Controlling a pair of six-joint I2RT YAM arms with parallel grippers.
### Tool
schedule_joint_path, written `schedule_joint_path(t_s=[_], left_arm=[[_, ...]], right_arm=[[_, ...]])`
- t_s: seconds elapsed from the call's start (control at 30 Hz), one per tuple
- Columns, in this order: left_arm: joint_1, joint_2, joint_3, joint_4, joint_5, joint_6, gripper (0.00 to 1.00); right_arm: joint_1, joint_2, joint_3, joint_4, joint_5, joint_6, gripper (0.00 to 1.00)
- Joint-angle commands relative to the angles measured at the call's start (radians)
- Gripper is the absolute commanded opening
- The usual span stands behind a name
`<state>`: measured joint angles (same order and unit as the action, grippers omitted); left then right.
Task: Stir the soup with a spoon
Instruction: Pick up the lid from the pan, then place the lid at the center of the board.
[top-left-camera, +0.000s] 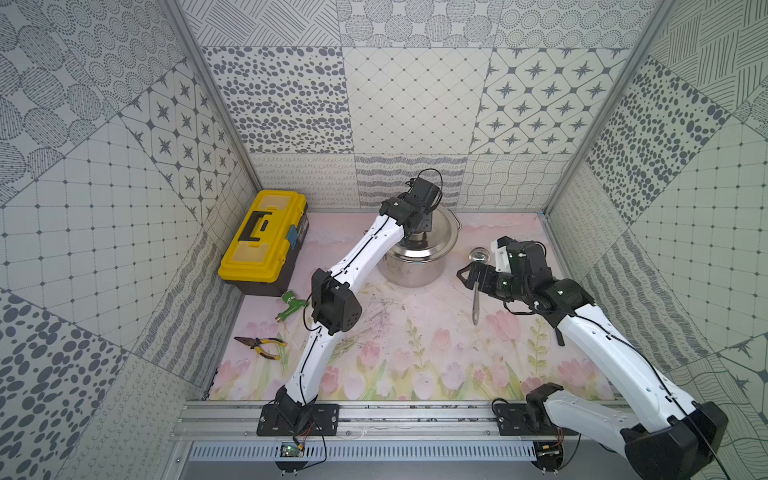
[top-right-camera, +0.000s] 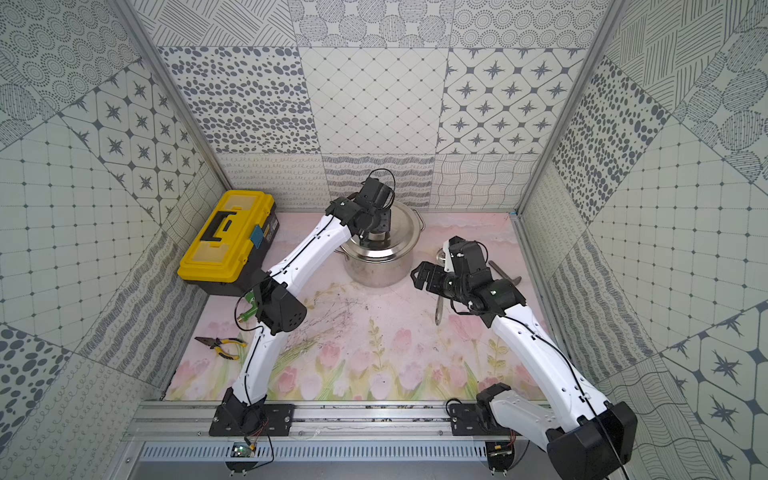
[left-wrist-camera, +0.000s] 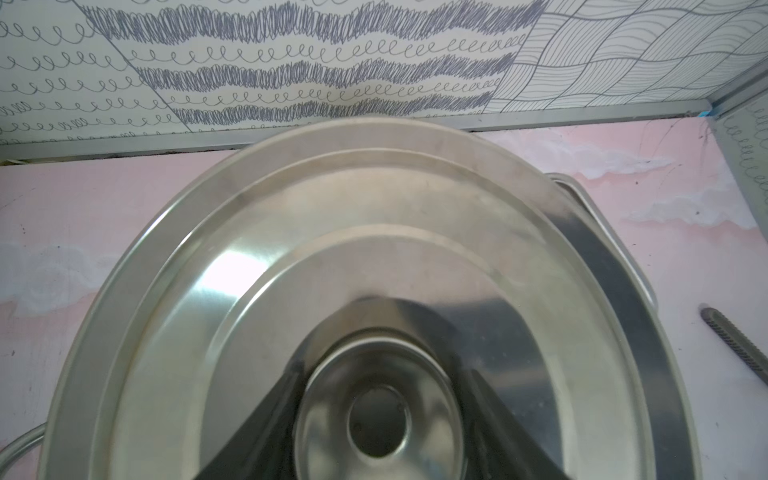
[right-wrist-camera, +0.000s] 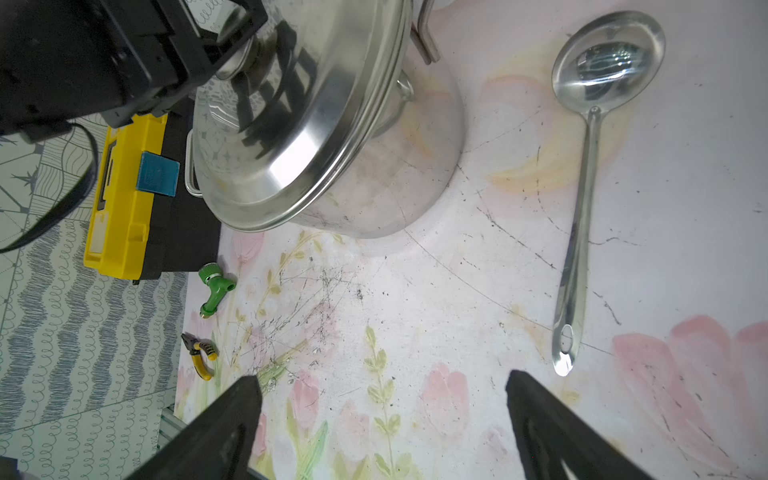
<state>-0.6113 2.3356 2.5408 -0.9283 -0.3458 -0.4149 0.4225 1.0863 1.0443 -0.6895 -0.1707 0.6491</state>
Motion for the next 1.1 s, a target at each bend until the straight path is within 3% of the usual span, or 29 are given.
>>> schedule_joint_path(t_s=[0.0, 0.33, 0.47, 0.77, 1.07], left_arm=[[0.002, -0.047, 0.003, 0.078, 0.03, 0.031, 0.13], [-0.003, -0.136, -0.008, -0.031, 0.002, 0.057, 0.08], [-0.02, -0.23, -0.091, -0.052, -0.033, 0.06, 0.07], [-0.084, -0.616, -0.53, 0.0, -0.1, 0.031, 0.08], [-0.213, -1.028, -1.082, -0.038, -0.157, -0.235, 0.1]], right_arm=[[0.004, 0.002, -0.014, 0.039, 0.015, 0.008, 0.97], [0.0, -0.014, -0.016, 0.039, 0.057, -0.019, 0.97], [0.001, -0.006, -0.024, 0.039, 0.055, -0.005, 0.97], [-0.002, -0.021, -0.042, 0.039, 0.095, -0.012, 0.97], [-0.004, -0.009, -0.017, 0.04, 0.119, -0.014, 0.97]])
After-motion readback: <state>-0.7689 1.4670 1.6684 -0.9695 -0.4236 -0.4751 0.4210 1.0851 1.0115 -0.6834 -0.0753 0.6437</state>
